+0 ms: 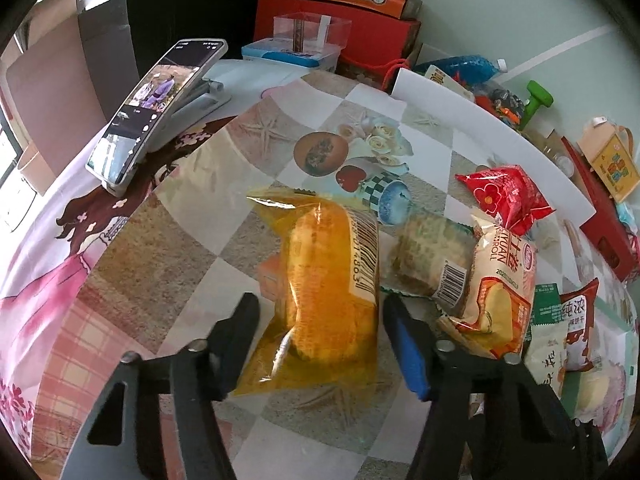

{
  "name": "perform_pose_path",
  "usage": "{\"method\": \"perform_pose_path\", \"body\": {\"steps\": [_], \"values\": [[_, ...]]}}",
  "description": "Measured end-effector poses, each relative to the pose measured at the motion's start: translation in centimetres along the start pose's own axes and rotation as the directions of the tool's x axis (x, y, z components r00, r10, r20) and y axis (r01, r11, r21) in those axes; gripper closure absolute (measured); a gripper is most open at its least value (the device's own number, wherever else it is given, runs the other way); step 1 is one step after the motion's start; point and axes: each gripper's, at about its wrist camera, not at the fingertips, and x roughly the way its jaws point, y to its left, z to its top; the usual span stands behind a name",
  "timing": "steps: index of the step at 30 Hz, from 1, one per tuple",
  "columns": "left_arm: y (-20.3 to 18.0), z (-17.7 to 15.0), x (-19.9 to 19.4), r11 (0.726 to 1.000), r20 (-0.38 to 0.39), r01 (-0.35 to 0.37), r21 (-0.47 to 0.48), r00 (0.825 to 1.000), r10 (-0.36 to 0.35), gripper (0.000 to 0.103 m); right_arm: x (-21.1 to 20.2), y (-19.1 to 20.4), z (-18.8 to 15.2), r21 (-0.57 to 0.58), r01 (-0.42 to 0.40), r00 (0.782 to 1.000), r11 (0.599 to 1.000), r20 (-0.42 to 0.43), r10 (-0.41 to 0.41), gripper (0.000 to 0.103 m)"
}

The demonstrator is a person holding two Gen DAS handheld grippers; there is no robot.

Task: Organize snacks
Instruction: 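Close left gripper on yellow bread bag while right gripper closes on round orange cake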

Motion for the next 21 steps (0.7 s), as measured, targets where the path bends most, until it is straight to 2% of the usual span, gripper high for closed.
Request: {"method": "perform_pose_path", "body": {"steps": [1, 11, 17, 21], "values": [[0.0, 0.0, -0.1, 1.000, 0.001, -0.002, 0.002, 1.000, 0.002, 0.049, 0.0, 0.0, 0.0, 0.001, 0.001, 1.000, 1.000, 0.001, -0.001, 0.038], [0.5, -0.8, -0.6, 1.000, -0.019, 0.021, 0.008, 1.000, -0.021, 0.052, 0.3, 0.3, 0.0, -0.008, 0.040, 0.999, 0.999, 0.011, -0.040, 0.038], [1.0, -1.5, -1.1, 1.000, -0.027, 0.018, -0.005, 0.999, -0.018, 0.052, 0.8, 1.3, -0.2, -0.055, 0.112, 0.994, 0.992, 0.016, -0.112, 0.038], [1.1, -1.6, -1.1, 1.000, -0.029, 0.018, -0.009, 0.999, -0.018, 0.052, 1.0, 1.8, -0.4, -0.081, 0.161, 0.987, 0.984, 0.020, -0.160, 0.043]]}}
